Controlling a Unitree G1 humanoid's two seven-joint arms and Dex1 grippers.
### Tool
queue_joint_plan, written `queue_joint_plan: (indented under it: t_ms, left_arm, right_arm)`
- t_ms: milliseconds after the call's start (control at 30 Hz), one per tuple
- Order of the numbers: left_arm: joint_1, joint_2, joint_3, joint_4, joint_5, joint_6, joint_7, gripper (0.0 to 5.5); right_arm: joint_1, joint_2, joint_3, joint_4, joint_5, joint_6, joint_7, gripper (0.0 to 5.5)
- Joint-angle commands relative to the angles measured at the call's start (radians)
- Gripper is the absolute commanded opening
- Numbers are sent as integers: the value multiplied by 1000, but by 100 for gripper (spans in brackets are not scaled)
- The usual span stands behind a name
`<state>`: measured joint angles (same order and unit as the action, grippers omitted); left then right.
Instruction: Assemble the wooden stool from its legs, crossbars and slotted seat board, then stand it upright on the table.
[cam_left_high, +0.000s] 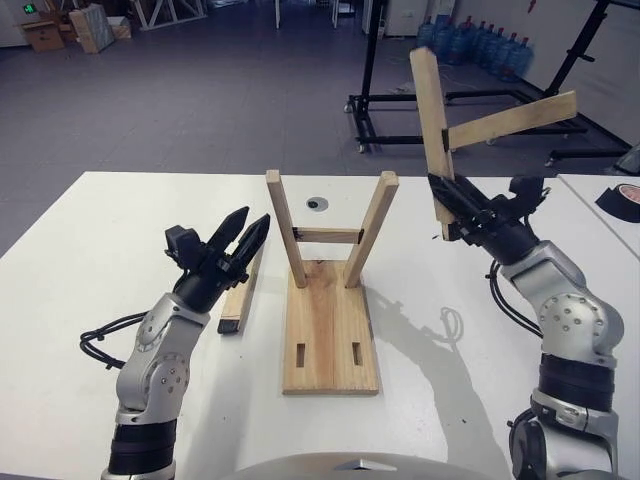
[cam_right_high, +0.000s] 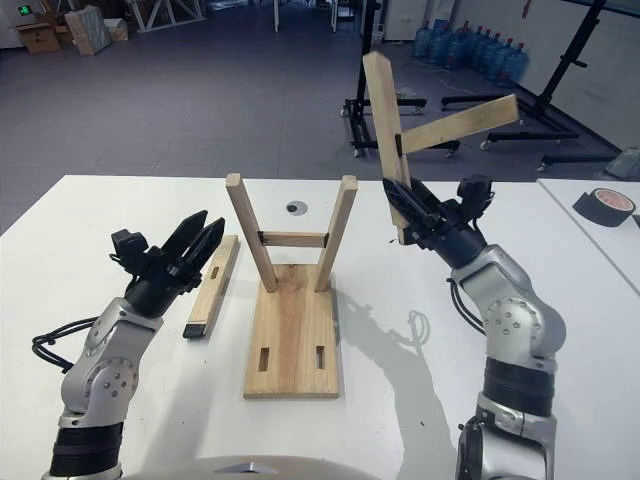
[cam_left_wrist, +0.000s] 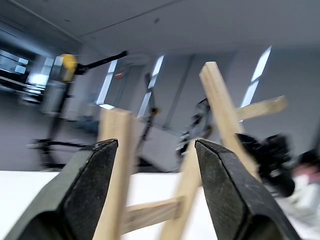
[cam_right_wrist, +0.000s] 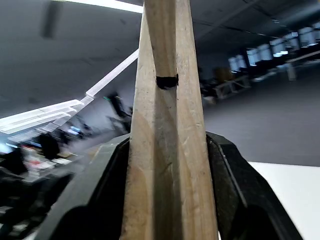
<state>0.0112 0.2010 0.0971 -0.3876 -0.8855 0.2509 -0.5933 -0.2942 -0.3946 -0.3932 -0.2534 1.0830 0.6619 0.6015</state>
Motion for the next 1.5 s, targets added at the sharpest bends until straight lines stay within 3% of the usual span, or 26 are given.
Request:
queue_joint_plan:
  t_ms: [33, 167, 233, 533, 833, 1200, 1500]
  left_arm:
    - [55, 50, -7, -159, -328, 169, -83, 310]
    - [59, 78, -37, -168, -382, 245, -74, 376]
    - [75, 87, -48, -178, -399, 271, -78, 381]
    - [100, 118, -47, -248, -477, 312, -81, 381]
    - [104, 154, -26, -209, -451, 312, -101, 381]
    - [100, 174, -15, -183, -393, 313, -153, 215]
    - [78, 201, -21, -243, -449, 340, -180, 207]
  right_arm:
    - [44, 14, 94, -287, 238, 80, 29, 202]
    - [137, -32, 290, -326, 53, 65, 139, 202]
    - [145, -42, 337, -310, 28, 64, 190, 202]
    - [170, -133, 378, -292, 20, 102, 292, 202]
    - [200, -141, 428, -272, -10, 101, 314, 202]
    - [196, -132, 436, -230, -47, 95, 303, 202]
    - [185, -171, 438, -223, -48, 117, 362, 202]
